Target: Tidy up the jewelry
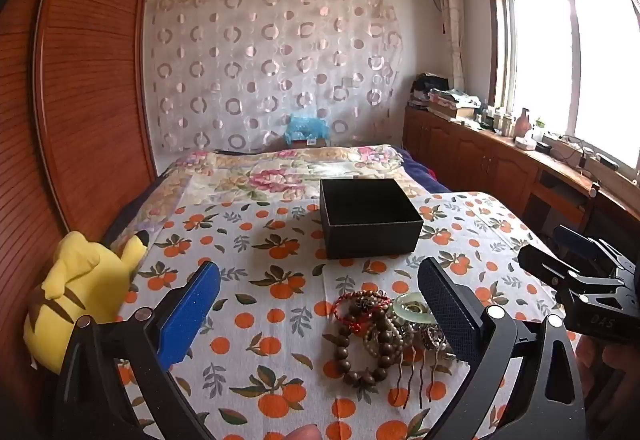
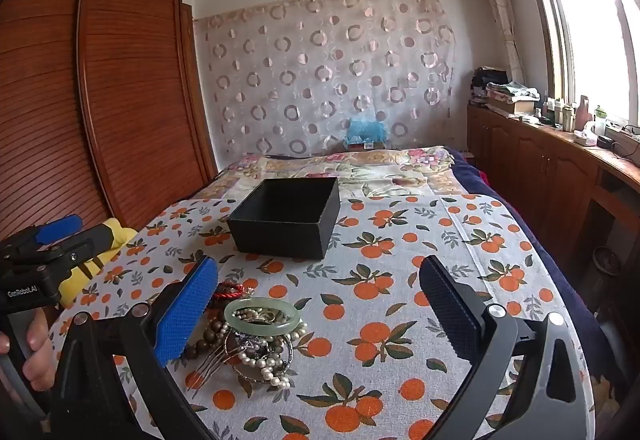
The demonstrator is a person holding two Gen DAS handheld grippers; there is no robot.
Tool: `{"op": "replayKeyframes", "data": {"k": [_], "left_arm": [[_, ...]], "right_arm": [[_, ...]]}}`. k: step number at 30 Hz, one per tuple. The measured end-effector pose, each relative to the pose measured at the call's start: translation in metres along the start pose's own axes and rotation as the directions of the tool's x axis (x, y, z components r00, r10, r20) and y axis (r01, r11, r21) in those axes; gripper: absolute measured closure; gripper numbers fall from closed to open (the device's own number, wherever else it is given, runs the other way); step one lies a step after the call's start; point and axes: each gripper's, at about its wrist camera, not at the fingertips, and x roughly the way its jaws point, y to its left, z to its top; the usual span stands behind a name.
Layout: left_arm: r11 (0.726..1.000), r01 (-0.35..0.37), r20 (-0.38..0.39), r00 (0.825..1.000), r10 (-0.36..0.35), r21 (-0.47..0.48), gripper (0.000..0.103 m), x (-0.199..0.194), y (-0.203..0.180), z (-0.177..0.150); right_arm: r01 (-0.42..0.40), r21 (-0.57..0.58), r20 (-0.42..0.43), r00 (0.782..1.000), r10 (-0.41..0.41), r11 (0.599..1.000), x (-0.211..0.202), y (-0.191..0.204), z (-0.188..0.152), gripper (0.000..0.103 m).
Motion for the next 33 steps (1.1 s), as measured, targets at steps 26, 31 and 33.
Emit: {"op": "replayKeyframes", "data": {"k": [26,31,33], "left_arm": [[1.000,0.001,-0.001,1.000,-0.001,0.002,0.007,-0.0008,0.0000,0.0009],[1.000,-0.002,-0.001,1.000,0.002,0.004,0.007,0.0001,-0.0003,0.0001],[1.000,-0.001,-0.001,1.000,0.001,0.004,0.007,0.0001,-0.0002,0.0000]], "right_arm": [[-0.001,0.000,0.002,1.000,0.001,1.000,-0.0011,0.0003,0.0000,0.002],[-0.001,0.000,0.003,1.000,0.001,1.000,-0.0012,0.0006,-0.0003,0.002],[-0.001,0.000,0.002,1.000,0.001,1.000,-0.0012,0.0007,-0.0004,0.002]]}}
